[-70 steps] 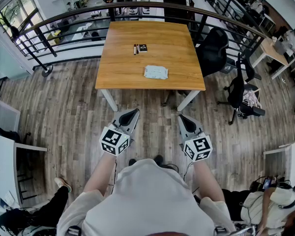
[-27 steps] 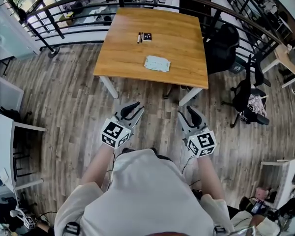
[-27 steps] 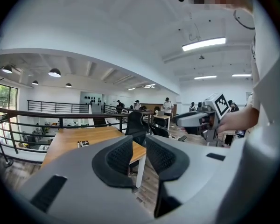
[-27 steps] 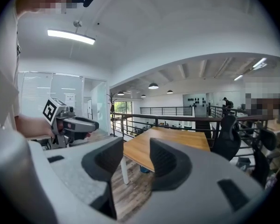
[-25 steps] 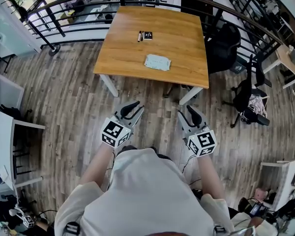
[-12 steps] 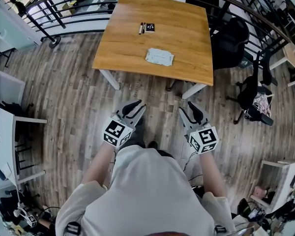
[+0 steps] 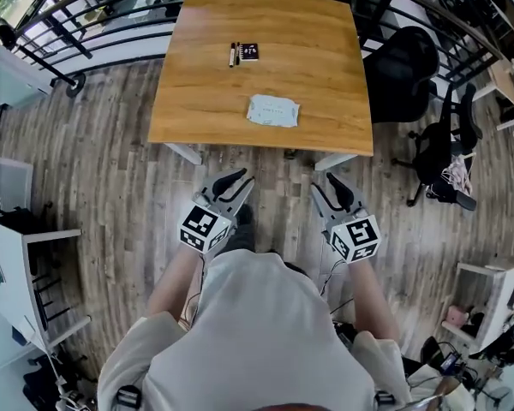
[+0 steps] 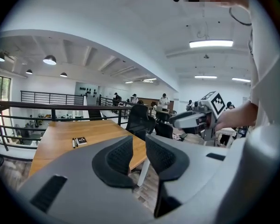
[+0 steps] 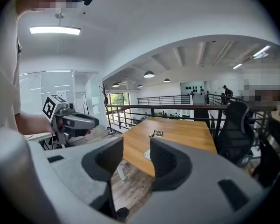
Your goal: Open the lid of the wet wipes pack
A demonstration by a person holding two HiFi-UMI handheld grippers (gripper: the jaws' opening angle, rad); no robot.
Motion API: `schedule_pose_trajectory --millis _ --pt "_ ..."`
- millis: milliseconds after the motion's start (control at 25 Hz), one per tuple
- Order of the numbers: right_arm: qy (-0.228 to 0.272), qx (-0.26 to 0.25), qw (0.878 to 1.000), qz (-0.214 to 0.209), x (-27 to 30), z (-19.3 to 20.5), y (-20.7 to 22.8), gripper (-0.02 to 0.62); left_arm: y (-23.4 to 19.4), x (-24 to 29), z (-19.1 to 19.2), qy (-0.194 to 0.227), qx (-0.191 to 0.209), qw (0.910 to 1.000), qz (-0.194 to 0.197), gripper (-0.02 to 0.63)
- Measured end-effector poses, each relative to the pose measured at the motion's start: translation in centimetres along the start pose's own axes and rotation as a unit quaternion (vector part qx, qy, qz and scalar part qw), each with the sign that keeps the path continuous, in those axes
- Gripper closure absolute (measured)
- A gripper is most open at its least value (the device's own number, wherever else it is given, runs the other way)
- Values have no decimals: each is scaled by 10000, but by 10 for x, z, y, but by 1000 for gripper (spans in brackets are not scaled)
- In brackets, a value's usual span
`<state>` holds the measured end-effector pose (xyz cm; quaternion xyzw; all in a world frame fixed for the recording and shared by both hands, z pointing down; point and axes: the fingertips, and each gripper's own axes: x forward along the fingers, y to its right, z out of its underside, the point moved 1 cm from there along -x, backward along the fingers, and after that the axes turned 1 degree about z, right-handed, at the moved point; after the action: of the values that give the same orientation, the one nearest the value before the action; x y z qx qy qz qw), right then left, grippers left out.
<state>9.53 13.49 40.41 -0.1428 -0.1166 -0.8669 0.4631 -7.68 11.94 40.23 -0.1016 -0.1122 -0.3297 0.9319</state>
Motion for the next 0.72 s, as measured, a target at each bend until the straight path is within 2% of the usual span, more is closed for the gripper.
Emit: schedule_pose_trajectory --millis 400,720 --pt "-343 231 9981 447 85 -12 30 410 -96 56 -9 -178 102 9978 630 525" --pt "-521 373 9957 674 116 -12 43 410 -128 80 -2 -312 39 9952 922 525"
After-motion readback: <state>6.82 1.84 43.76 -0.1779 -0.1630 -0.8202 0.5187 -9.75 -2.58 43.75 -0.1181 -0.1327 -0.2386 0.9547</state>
